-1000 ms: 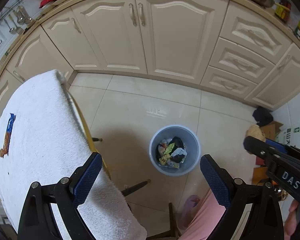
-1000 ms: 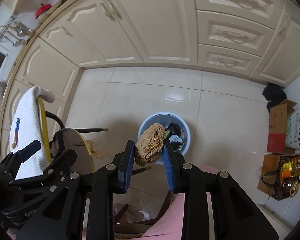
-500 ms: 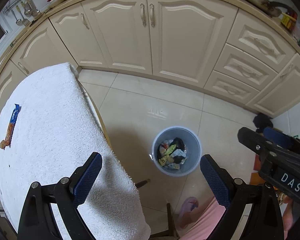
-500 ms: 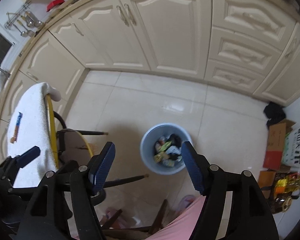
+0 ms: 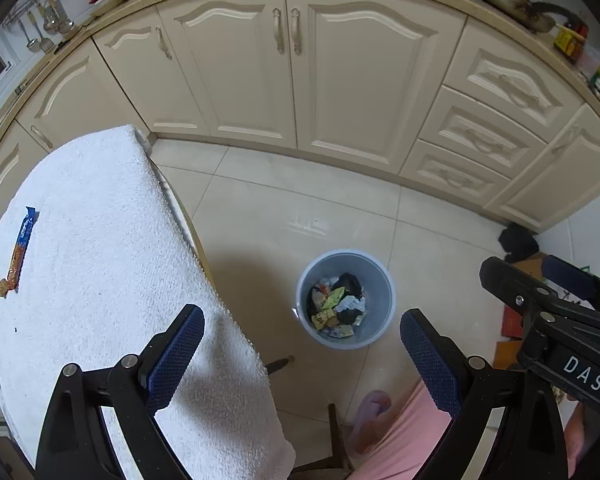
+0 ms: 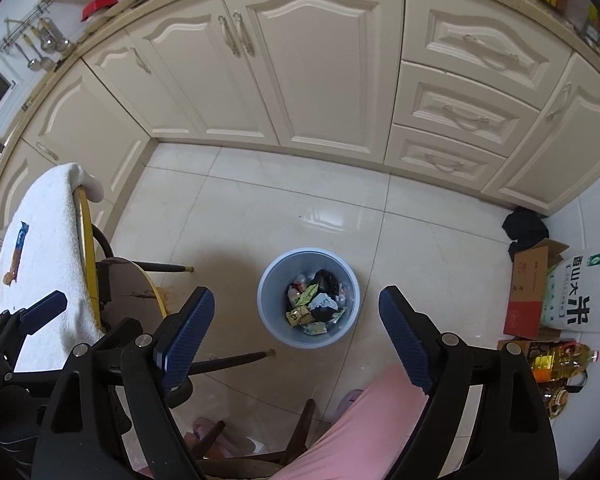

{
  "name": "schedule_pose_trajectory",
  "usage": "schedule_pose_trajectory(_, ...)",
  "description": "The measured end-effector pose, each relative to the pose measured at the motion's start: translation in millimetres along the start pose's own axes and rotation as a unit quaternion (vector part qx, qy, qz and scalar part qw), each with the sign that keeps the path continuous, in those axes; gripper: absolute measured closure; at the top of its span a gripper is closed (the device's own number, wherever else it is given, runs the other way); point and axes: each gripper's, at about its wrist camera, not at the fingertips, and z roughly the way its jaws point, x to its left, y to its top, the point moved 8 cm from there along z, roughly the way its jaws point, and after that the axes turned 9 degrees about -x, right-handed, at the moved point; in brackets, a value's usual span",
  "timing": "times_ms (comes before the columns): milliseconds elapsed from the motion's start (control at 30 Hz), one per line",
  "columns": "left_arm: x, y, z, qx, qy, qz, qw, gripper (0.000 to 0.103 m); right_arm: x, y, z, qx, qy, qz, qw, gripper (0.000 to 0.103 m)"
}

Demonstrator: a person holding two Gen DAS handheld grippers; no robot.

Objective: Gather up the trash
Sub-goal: 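Move both tools back over the table toward the remaining snacks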

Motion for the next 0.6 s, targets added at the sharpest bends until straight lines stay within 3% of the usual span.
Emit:
schedule_pose_trajectory(300,5,-11,-30,-0.018,-0.01,-0.002,0.9998,0.006,-1,-4,-26,-0.022,-0.015,0.003,1.0,0.012)
schedule_pose_trajectory(600,34,-32,-73,-0.045,0.0,-0.029,0.9986,0.006,13,-13,-45,-0.036,-0.015,-0.005,0.999,0.007)
